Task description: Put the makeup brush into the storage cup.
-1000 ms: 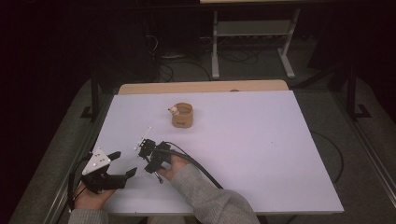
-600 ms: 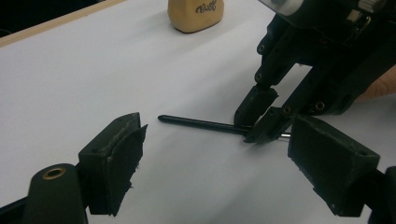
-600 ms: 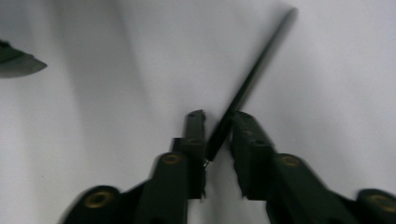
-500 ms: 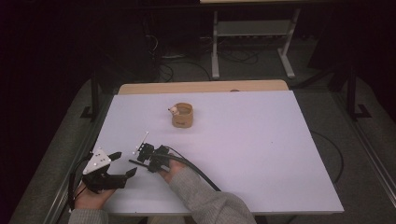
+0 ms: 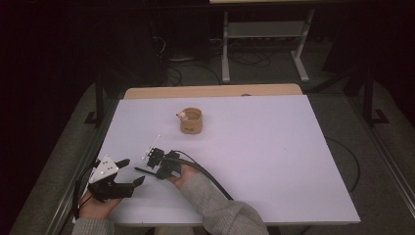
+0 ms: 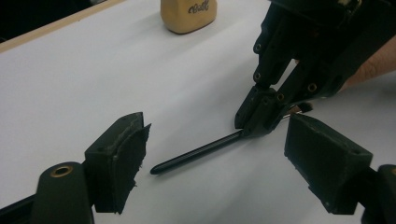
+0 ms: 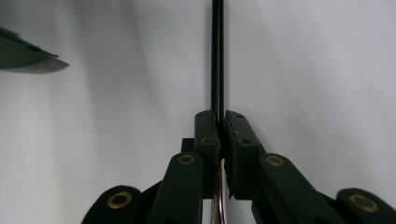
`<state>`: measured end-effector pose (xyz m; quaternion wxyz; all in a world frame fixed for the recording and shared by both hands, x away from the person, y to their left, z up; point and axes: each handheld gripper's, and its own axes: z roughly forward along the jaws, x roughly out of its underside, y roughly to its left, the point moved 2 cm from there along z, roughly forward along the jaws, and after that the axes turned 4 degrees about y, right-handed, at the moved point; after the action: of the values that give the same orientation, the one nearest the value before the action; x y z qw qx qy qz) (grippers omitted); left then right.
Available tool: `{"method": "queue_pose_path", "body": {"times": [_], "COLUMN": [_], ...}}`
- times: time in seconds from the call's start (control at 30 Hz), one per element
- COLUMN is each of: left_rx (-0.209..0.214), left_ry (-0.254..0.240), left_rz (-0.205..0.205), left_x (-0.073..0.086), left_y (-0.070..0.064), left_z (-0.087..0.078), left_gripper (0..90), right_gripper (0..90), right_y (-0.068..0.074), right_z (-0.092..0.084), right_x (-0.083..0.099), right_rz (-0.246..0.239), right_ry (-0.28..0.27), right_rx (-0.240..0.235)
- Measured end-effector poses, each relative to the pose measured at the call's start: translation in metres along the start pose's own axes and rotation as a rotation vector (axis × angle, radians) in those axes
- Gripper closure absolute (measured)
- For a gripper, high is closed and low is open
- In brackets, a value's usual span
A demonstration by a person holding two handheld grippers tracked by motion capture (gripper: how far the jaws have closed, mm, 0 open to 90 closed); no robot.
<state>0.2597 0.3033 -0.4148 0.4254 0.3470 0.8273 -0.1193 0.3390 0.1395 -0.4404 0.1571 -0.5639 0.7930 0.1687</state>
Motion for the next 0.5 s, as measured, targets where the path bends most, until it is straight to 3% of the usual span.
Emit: {"method": "queue_pose_path", "body": {"times": [0.2,0.27,0.4,0.47,0.5], "left_rx": [0.007,0.039,0.081,0.090,0.112], "left_ry": [0.008,0.001,-0.016,-0.007,0.005], "left_rz": [0.053,0.048,0.078,0.098,0.128], "left_x": [-0.007,-0.014,-0.028,-0.032,-0.039], "left_y": [-0.005,-0.009,-0.015,-0.016,-0.019], "left_z": [0.002,0.003,0.004,0.005,0.010], "left_gripper": [23.0,23.0,24.9,25.9,26.6], "right_gripper": [83.3,83.3,83.3,83.3,83.3], "right_y": [-0.005,-0.008,-0.015,-0.018,-0.019], "right_z": [-0.013,-0.025,-0.043,-0.053,-0.058], "right_x": [0.006,0.013,0.029,0.035,0.037], "right_rz": [-0.029,-0.049,-0.073,-0.079,-0.084], "right_ry": [-0.012,-0.019,-0.027,-0.032,-0.037], "right_rx": [-0.011,-0.026,-0.045,-0.053,-0.061]}}
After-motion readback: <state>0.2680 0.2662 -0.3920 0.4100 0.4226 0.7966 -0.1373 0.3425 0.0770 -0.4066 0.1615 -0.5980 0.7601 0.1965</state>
